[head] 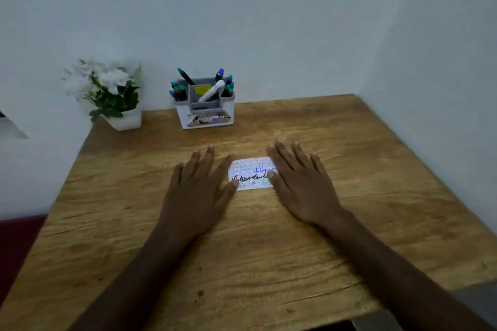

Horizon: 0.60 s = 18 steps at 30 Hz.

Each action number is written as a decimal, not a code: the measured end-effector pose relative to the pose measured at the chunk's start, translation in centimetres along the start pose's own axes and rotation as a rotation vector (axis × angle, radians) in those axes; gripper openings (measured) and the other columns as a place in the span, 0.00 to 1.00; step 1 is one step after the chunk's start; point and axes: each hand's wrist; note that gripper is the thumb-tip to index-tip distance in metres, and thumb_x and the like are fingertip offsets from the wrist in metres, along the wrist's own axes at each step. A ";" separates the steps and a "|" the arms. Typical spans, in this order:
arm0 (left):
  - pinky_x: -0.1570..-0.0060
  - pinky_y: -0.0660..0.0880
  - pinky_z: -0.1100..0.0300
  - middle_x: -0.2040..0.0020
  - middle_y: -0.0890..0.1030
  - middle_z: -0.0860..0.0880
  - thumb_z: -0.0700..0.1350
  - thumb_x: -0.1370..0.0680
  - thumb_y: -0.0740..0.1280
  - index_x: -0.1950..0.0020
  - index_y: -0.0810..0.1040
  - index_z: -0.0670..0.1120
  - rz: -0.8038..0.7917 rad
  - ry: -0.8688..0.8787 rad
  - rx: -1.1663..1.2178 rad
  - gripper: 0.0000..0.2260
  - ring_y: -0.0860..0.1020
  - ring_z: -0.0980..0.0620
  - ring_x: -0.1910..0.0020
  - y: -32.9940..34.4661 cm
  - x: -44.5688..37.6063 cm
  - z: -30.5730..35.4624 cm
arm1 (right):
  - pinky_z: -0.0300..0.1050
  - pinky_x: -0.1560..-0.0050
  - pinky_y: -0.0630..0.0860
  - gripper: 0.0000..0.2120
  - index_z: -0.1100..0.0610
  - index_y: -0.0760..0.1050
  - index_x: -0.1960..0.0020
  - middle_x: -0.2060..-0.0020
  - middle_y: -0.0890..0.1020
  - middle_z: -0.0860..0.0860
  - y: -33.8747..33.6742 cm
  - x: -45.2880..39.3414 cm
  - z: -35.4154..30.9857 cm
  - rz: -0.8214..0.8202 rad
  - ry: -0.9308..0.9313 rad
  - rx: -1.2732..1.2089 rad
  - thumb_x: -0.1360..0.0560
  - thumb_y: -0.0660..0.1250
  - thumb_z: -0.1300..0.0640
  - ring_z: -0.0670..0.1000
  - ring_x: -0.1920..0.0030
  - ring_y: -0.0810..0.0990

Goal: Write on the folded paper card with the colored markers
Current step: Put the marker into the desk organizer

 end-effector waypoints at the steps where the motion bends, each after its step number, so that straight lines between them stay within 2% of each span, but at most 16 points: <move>1: 0.19 0.51 0.39 0.13 0.47 0.51 0.70 0.18 0.41 0.16 0.45 0.64 0.006 -0.012 0.013 0.31 0.47 0.46 0.15 -0.2 0.1 0.2 | 0.64 0.17 0.49 0.30 0.43 0.48 0.14 0.13 0.49 0.43 0.0 -0.1 -0.1 0.006 0.002 -0.002 0.14 0.42 0.37 0.55 0.14 0.46; 9: 0.20 0.52 0.37 0.14 0.43 0.52 0.67 0.16 0.49 0.16 0.46 0.63 -0.144 -0.101 0.091 0.30 0.43 0.45 0.15 -3.2 0.5 1.3 | 0.66 0.19 0.57 0.28 0.41 0.54 0.15 0.14 0.54 0.45 -2.9 -0.1 -2.0 -0.104 0.136 -0.086 0.14 0.50 0.42 0.56 0.14 0.52; 12: 0.20 0.52 0.36 0.14 0.42 0.52 0.67 0.16 0.50 0.16 0.46 0.64 -0.208 -0.124 0.097 0.30 0.42 0.45 0.15 -4.3 0.2 1.4 | 0.67 0.19 0.56 0.28 0.41 0.52 0.15 0.14 0.51 0.44 -3.9 -0.4 -2.6 -0.173 0.167 -0.109 0.14 0.51 0.41 0.55 0.14 0.50; 18: 0.19 0.52 0.37 0.14 0.43 0.51 0.66 0.16 0.51 0.15 0.48 0.63 -0.205 -0.144 0.075 0.30 0.45 0.44 0.15 -4.2 0.2 1.8 | 0.67 0.18 0.51 0.29 0.41 0.47 0.14 0.13 0.47 0.45 -4.0 -0.6 -2.3 -0.213 0.164 -0.124 0.13 0.49 0.41 0.55 0.14 0.45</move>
Point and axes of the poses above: each hand's wrist, its own x-axis away from the middle knuckle, its own y-axis out of the palm, z = x × y
